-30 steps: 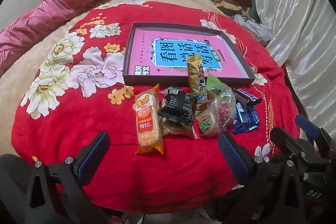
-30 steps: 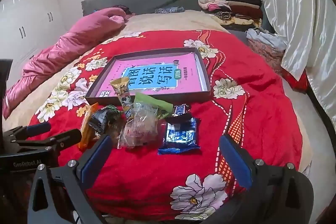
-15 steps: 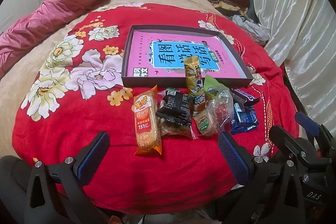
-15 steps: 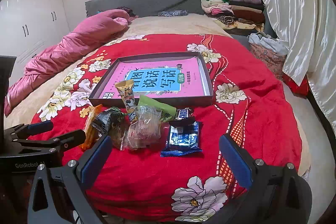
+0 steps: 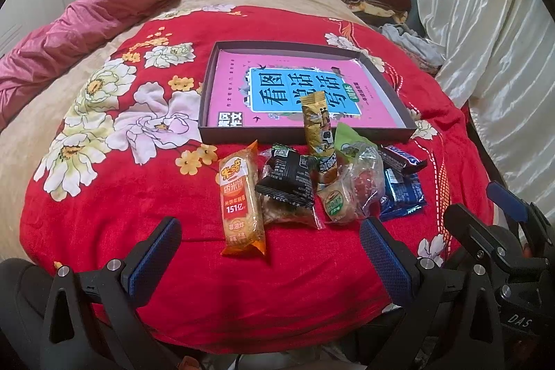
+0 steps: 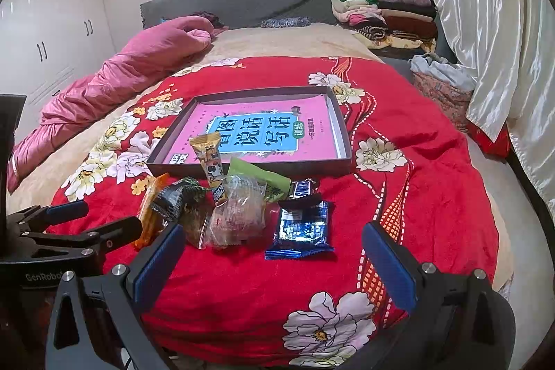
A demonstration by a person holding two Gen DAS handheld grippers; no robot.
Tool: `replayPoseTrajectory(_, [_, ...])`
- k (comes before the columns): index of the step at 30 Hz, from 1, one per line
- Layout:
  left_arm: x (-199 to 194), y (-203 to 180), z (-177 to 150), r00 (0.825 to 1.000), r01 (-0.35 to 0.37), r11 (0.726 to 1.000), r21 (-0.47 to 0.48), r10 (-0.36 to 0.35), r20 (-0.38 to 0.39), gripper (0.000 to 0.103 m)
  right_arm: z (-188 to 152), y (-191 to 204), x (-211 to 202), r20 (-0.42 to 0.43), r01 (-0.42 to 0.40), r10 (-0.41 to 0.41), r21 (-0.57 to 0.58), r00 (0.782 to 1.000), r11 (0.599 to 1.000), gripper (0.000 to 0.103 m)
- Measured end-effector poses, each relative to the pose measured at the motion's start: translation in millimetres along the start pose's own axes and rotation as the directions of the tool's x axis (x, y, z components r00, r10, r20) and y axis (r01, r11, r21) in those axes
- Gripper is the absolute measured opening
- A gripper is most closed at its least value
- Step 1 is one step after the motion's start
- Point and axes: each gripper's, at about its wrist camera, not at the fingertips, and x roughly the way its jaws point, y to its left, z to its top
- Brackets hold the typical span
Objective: Organize snacks
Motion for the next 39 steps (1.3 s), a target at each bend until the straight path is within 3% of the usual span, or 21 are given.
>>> replayPoseTrajectory(39, [12.4,15.7,1.7,0.999,-0.002,0.999,-0.041,0.0,-0.041,0.102,3.0,-11.5,10.8,-0.012,0.005,-0.005,0.047,1.0,0.999,0.102])
